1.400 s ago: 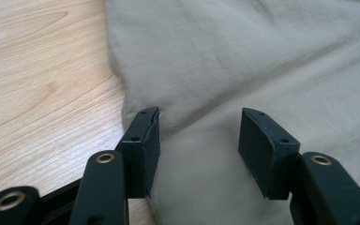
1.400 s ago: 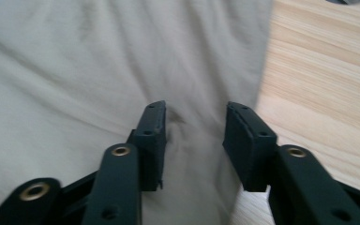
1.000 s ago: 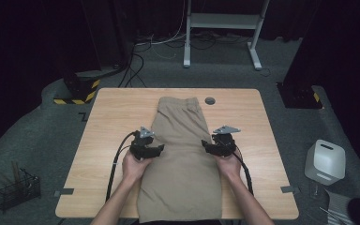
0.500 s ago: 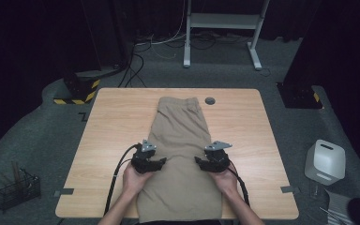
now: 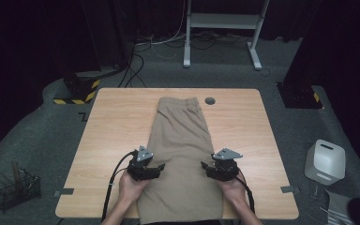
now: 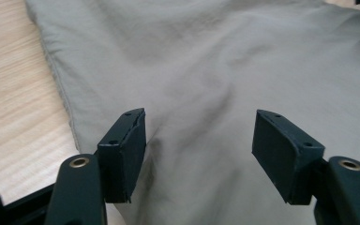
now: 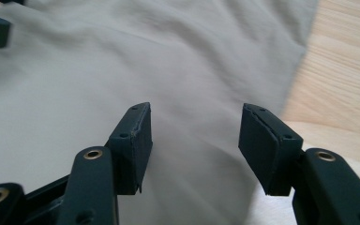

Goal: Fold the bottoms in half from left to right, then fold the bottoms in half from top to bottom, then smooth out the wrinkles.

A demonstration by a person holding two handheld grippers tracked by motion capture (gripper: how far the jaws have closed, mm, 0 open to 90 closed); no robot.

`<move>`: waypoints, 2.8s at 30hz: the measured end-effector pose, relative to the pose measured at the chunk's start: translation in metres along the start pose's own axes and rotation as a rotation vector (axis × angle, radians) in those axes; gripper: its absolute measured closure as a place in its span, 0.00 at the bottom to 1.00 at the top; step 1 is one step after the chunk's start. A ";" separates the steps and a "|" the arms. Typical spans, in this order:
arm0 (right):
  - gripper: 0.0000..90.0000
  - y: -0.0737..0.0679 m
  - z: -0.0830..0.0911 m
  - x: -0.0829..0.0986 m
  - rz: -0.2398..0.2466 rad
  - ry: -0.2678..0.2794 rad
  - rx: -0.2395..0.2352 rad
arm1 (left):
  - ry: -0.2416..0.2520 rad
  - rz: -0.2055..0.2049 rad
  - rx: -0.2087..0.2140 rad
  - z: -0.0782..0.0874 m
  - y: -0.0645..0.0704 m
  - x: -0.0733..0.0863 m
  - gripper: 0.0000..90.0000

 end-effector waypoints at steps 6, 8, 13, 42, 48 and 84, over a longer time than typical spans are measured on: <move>0.49 -0.021 0.004 0.009 0.035 -0.014 -0.050 | 0.014 0.004 0.020 0.013 0.011 0.010 0.39; 0.49 -0.025 0.001 0.015 0.044 -0.039 -0.053 | 0.027 0.007 0.024 0.016 0.015 0.012 0.39; 0.49 -0.025 -0.005 0.022 0.042 -0.073 -0.052 | -0.004 0.008 0.028 0.011 0.019 0.015 0.39; 0.47 -0.010 -0.028 0.004 0.039 -0.084 -0.021 | -0.063 0.008 -0.048 -0.045 -0.020 -0.016 0.42; 0.47 -0.006 -0.035 -0.003 0.037 -0.094 -0.014 | -0.063 0.015 -0.057 -0.052 -0.030 -0.023 0.42; 0.49 0.049 -0.027 -0.028 -0.122 -0.051 0.055 | -0.008 0.165 -0.085 -0.027 -0.074 -0.045 0.36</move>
Point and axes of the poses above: each handheld gripper's, and its own axes: z roughly backward along the jaws, x roughly out of its underside, y roughly to its right, the point moved 5 cm from there along -z, roughly forward along the jaws, and after that the axes turned 1 degree about z, right-handed, at the moved point
